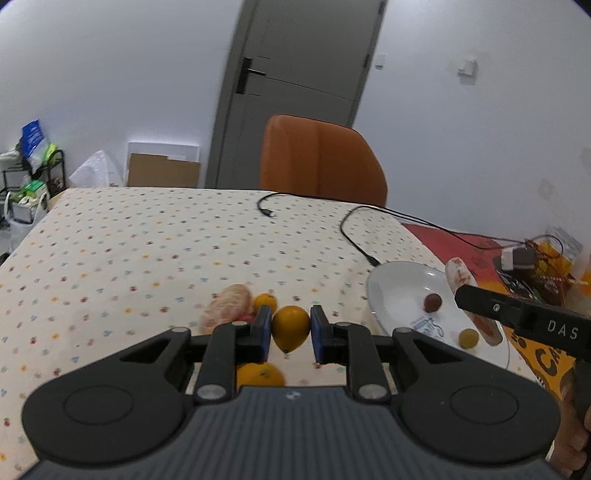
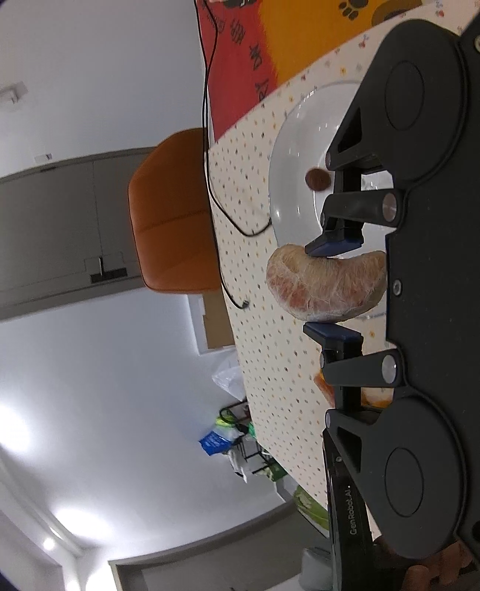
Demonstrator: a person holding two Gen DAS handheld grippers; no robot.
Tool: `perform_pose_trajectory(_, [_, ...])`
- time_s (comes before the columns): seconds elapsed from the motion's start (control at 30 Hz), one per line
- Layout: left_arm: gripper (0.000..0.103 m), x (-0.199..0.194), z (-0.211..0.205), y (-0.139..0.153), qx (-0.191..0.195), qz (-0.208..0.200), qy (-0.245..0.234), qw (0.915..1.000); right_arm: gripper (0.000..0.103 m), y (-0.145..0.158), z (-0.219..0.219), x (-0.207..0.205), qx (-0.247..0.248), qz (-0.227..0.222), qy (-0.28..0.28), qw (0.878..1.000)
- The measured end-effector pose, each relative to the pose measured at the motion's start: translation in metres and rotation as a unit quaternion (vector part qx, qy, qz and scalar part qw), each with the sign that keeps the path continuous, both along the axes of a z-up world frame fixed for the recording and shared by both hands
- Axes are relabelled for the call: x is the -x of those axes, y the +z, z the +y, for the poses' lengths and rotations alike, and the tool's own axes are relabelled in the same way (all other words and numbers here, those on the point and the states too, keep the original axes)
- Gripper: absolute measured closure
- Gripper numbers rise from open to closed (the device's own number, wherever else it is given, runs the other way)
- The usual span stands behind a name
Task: Organize fruits
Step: 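Carry the pomelo segment and tangerine to the plate and release both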
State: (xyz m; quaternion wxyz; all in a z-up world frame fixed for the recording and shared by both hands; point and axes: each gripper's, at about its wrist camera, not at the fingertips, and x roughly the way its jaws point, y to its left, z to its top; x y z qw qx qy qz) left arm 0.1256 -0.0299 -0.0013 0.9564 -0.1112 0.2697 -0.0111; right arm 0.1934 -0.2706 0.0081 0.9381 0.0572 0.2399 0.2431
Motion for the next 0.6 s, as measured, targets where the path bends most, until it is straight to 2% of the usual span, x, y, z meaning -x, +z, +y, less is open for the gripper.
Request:
perform_pose_trajectory(0.23, [0.082,-0.012,-0.023,0.002,-0.012,-0.004,-0.021,0.9997,0.067,-0.01,-0.023,-0.002,-0.011,0.003,-0.016,1.0])
perform_pose_trajectory(0.6, [0.082,-0.032,-0.05,-0.004,-0.032,0.006,-0.044,0.9985,0.067,-0.032,-0.049,-0.012,-0.037,0.007,-0.011,0.999])
